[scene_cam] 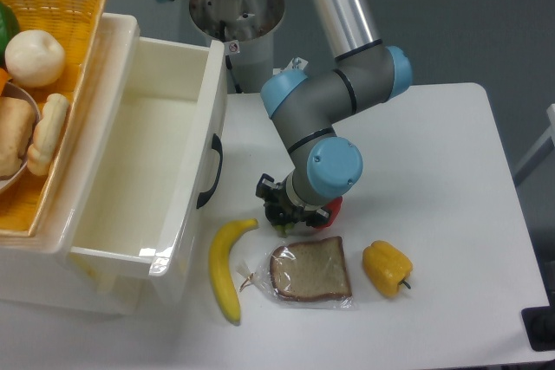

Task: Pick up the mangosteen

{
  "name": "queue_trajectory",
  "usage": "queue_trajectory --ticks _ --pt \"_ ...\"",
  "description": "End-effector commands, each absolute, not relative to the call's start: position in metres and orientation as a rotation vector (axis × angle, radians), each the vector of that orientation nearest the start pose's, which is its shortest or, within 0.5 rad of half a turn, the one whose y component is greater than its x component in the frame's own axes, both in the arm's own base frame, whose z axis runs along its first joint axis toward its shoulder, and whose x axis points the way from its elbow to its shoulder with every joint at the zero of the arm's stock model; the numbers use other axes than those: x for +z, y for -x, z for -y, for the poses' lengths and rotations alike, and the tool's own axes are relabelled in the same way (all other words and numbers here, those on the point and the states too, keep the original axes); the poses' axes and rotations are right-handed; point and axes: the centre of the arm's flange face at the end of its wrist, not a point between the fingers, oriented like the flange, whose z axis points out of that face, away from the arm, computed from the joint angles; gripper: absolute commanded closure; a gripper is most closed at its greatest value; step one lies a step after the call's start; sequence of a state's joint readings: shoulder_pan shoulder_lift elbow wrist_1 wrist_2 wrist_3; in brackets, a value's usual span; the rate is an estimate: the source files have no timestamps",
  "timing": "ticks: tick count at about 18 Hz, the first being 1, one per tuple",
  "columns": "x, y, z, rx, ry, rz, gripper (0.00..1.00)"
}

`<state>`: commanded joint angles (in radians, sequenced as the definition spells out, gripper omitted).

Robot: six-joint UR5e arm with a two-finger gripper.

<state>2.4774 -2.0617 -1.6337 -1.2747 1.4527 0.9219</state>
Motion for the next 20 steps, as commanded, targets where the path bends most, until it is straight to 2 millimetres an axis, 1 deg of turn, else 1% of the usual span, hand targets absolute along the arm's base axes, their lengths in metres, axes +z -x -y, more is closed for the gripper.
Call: queue_trajectory --ticks 2,4,6,7,8,9,10,12,13,15,17,18,20 --pt "0.221 0.391 -0.489 -0.416 3.166 -0.004 0.85" --pt "0.246 0.395 -0.489 -0.356 3.147 -0.009 0.85" --pt "0.279 0.403 -0.492 -0.279 3.114 -0.009 0.85" --pt "0.292 0.407 -0.492 -0.245 3.099 -0.035 0.85" --pt "0.302 0.409 -0.493 -0.217 3.084 -0.112 0.85" --pt "0.314 0.411 -0.488 -0.187 3.066 -0.200 0.85" --pt "0.327 0.412 -0.483 -0.157 3.047 -0.274 0.85" --pt "0.347 0.422 -0.467 -0.102 3.016 -0.382 0.85" --pt "0.353 0.424 -0.464 -0.088 3.006 -0.412 0.85" --pt "0.356 0.425 -0.460 -0.078 3.001 -0.459 0.85" --pt "0.367 0.425 -0.455 -0.051 2.991 -0.496 0.85" --pt "0.369 0.425 -0.450 -0.051 2.988 -0.515 0.76" --pt "0.372 0.425 -0.447 -0.047 2.982 -0.545 0.75"
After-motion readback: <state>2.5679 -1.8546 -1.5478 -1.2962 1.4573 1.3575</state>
